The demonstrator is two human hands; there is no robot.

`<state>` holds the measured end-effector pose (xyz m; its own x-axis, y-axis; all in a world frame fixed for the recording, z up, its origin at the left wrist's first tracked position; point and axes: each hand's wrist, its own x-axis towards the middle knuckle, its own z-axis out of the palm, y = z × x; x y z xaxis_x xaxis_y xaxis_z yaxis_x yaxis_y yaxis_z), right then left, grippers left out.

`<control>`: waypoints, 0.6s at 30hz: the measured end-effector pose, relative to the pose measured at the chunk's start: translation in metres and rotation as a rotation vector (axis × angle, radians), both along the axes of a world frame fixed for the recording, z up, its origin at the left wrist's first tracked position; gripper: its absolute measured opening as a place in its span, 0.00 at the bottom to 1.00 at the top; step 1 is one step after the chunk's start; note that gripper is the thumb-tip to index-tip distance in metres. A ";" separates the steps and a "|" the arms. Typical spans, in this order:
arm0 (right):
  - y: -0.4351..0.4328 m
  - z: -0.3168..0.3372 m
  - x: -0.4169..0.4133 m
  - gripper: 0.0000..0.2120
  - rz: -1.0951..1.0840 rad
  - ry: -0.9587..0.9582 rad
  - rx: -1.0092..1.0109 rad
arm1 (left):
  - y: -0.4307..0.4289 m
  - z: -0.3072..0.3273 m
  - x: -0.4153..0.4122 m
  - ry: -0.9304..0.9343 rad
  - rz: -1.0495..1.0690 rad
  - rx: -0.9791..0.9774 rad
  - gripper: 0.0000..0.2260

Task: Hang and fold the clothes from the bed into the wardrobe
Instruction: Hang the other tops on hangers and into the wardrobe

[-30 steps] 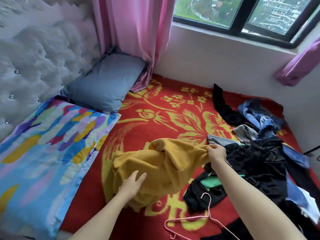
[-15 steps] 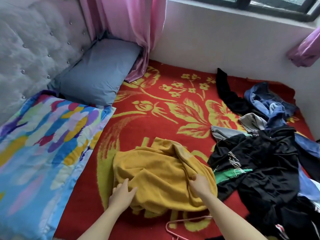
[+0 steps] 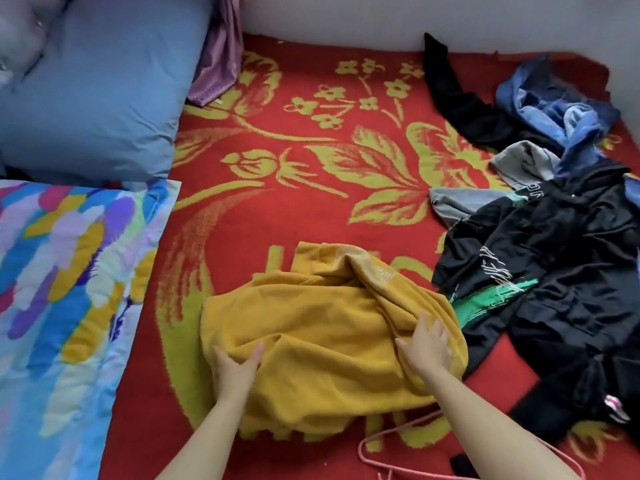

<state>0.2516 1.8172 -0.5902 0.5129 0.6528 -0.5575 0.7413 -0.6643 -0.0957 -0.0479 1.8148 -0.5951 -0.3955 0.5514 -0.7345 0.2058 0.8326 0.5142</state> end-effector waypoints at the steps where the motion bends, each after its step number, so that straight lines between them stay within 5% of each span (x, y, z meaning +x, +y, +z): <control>1: 0.000 -0.006 0.006 0.39 -0.002 -0.008 -0.006 | 0.006 -0.004 -0.001 -0.013 0.176 -0.008 0.45; 6: -0.002 -0.036 0.025 0.43 -0.170 0.198 0.051 | 0.028 -0.020 -0.003 -0.005 0.465 -0.060 0.40; 11: 0.007 -0.032 0.014 0.18 -0.133 0.151 0.120 | 0.045 -0.004 0.012 0.015 0.406 0.004 0.19; 13: 0.029 -0.008 0.012 0.16 -0.158 0.150 0.210 | 0.062 0.019 0.017 0.045 0.297 0.094 0.09; 16: 0.079 0.056 0.014 0.14 -0.124 0.174 0.404 | 0.097 0.071 0.020 0.065 0.154 0.326 0.13; 18: 0.115 0.106 0.017 0.14 -0.140 0.190 0.556 | 0.118 0.115 0.015 0.069 0.141 0.483 0.06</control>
